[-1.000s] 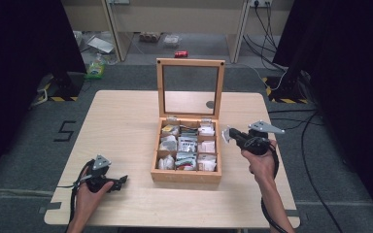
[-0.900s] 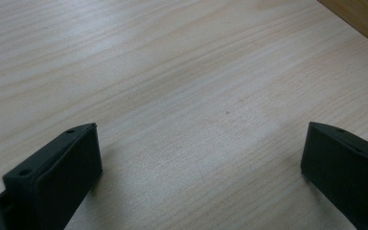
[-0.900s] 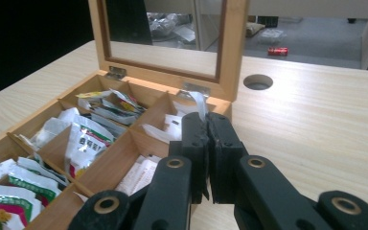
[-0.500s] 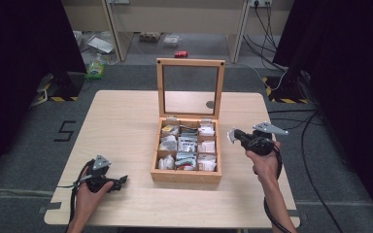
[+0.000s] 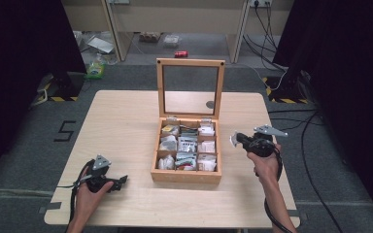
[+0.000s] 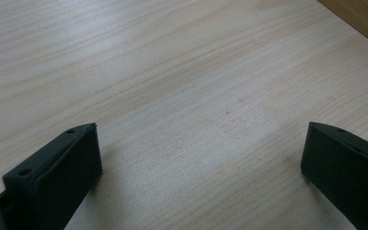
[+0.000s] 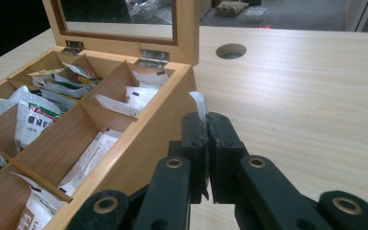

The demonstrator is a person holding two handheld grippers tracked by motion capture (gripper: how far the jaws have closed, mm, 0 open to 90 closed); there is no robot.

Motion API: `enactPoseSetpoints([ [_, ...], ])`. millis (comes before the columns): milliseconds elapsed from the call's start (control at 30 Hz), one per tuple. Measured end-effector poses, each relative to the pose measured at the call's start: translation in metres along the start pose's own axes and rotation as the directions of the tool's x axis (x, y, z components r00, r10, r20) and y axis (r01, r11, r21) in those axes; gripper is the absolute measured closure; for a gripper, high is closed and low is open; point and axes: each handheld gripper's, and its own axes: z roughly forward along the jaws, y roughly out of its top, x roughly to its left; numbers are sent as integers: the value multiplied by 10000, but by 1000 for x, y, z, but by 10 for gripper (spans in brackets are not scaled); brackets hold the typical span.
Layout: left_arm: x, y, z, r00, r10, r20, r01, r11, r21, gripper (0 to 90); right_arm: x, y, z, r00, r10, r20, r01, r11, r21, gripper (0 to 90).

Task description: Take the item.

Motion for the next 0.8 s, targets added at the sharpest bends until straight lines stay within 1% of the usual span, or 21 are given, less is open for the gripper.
enactPoseSetpoints([
  [300,0,0,0,10000,3,0,-3,10000,3,0,-2,-8,6,9998,197,-92,-195,9995,247,864],
  [500,0,0,0,10000,2,-1,-2,10000,0,0,-2,-12,10,9998,160,-122,-155,9990,425,863],
  [800,0,0,0,10000,1,1,-1,10000,-4,0,0,-15,14,9999,111,-126,-104,9986,525,862],
])
